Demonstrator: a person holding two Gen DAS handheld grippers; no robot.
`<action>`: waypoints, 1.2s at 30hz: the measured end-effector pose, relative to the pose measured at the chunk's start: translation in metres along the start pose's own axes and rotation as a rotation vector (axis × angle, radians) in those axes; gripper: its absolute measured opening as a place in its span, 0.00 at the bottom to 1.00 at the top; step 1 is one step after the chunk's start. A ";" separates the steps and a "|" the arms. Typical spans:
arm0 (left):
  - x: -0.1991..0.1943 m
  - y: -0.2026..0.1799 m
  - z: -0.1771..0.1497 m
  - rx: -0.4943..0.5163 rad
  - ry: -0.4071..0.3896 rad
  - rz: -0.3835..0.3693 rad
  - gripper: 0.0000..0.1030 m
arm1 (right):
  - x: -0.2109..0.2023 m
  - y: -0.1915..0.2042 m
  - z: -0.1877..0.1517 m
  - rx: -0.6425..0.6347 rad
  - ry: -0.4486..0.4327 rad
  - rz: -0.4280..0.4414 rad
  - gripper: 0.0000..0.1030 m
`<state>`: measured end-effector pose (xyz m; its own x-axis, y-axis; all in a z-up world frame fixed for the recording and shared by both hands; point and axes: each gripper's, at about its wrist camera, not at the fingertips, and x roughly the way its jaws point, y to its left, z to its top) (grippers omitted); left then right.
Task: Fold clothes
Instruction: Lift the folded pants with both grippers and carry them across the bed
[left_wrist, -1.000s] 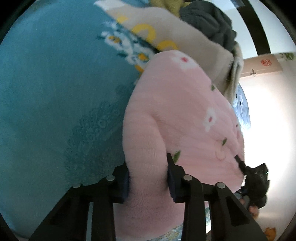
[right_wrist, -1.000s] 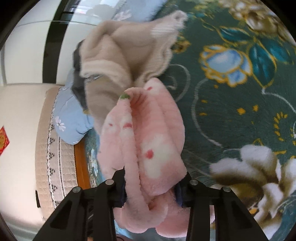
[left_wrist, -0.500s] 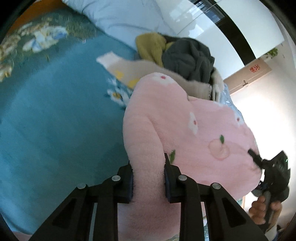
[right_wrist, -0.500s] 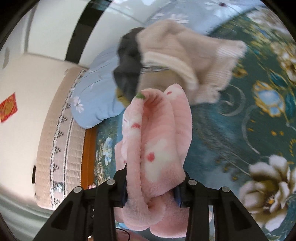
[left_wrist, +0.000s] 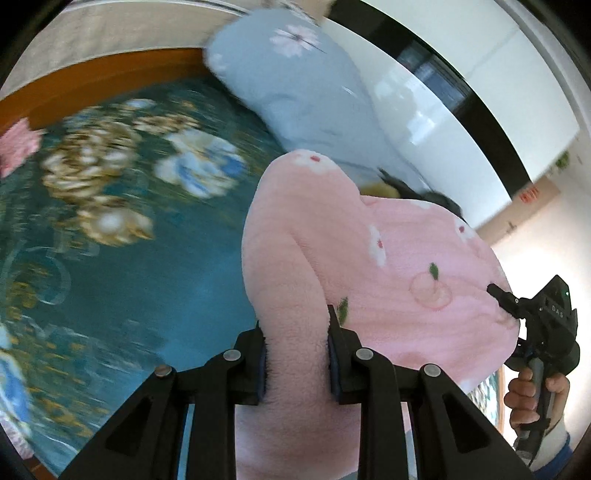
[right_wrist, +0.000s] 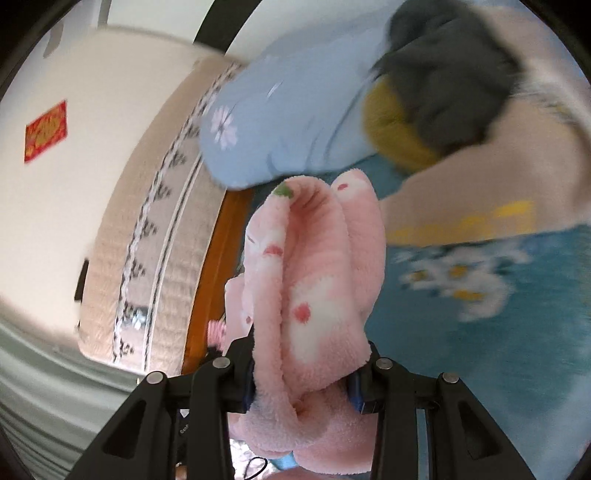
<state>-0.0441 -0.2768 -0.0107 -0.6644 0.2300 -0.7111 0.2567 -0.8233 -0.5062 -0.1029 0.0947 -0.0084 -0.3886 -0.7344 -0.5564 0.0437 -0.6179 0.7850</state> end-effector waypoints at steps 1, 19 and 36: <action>-0.008 0.020 0.006 -0.019 -0.015 0.019 0.26 | 0.020 0.010 0.001 -0.013 0.024 0.007 0.39; -0.026 0.238 0.102 -0.229 -0.144 0.237 0.26 | 0.324 0.141 0.015 -0.203 0.334 0.099 0.39; 0.030 0.328 0.091 -0.407 -0.083 0.262 0.29 | 0.435 0.064 0.008 -0.166 0.433 -0.031 0.39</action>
<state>-0.0438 -0.5875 -0.1533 -0.5907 -0.0136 -0.8067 0.6648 -0.5747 -0.4772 -0.2771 -0.2623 -0.1979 0.0265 -0.7428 -0.6690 0.1984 -0.6520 0.7318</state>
